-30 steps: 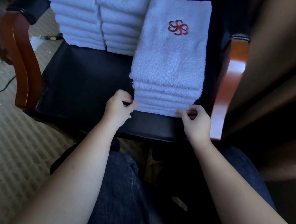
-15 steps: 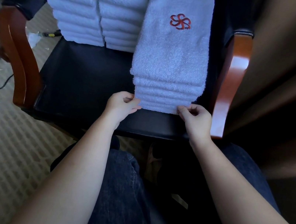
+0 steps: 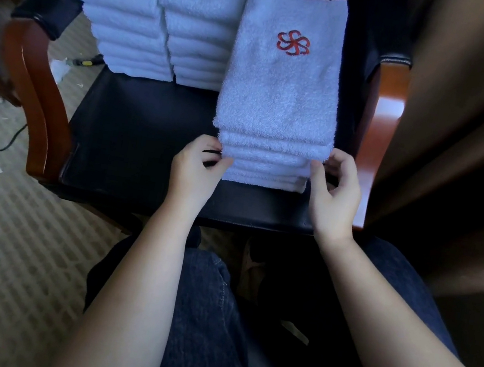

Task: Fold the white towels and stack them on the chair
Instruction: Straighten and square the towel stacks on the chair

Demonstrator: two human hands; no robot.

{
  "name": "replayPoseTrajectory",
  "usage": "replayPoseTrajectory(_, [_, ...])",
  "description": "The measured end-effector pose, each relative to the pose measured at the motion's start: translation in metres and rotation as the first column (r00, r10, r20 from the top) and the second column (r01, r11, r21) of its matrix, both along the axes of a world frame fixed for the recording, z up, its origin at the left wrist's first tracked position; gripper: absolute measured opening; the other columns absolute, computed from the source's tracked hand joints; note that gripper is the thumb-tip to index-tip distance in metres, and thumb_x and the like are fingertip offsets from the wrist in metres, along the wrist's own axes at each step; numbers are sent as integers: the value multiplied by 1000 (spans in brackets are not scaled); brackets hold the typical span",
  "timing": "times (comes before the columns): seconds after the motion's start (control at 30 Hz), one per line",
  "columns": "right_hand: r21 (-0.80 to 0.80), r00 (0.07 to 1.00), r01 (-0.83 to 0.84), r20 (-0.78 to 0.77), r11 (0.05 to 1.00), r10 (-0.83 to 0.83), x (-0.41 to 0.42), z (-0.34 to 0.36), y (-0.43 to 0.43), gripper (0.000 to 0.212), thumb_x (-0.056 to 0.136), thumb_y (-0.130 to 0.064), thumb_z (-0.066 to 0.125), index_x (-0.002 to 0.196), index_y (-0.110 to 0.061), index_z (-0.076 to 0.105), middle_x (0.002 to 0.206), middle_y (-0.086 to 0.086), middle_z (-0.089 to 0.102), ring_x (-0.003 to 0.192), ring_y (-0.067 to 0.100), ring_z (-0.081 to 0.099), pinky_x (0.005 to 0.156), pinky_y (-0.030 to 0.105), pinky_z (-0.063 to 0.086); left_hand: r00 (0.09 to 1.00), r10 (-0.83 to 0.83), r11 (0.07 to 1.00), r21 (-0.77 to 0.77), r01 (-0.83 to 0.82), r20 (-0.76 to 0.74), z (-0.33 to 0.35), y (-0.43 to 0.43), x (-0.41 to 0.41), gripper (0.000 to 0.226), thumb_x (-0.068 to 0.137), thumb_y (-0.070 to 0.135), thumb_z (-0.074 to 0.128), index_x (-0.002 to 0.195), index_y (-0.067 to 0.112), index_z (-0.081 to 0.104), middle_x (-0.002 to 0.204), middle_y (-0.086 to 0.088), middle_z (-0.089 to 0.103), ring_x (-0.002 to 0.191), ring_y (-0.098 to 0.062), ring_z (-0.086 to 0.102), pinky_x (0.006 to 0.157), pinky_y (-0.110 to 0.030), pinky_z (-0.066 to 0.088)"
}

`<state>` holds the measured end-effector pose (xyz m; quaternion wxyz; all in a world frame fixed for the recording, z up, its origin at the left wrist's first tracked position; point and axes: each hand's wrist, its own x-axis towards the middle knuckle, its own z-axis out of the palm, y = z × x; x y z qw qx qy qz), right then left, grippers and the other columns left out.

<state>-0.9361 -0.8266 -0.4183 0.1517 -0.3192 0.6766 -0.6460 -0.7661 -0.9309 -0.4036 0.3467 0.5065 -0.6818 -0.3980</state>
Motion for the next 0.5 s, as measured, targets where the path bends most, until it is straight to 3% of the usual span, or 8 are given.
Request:
replayPoseTrajectory(0.2, [47,999,-43,-21,998,44,-5,-6,-3,16,91,-8,63,100,-18,55,88,-4,64,85,7,61,71,10,43,1000,-23,999,-33,23,-4,-6,-9,0,21,87,1,65,79,16,52,75,5,62,72,-4,62,70,-18,48])
replayPoseTrajectory(0.33, [59,998,-47,-33,997,49,-11,-9,-7,18,90,-5,61,98,-20,54,88,-1,65,80,7,60,73,16,44,998,-18,1000,-9,17,-55,-7,-9,0,13,88,5,59,82,16,54,77,-19,62,75,-28,62,82,-47,56])
replayPoseTrajectory(0.5, [20,996,-91,-7,996,92,-9,-5,-4,24,88,-11,65,100,-29,54,91,1,66,82,12,62,74,22,48,995,-23,999,46,27,-94,-9,-7,2,5,92,2,54,97,3,56,83,-12,66,85,-28,65,89,-52,53])
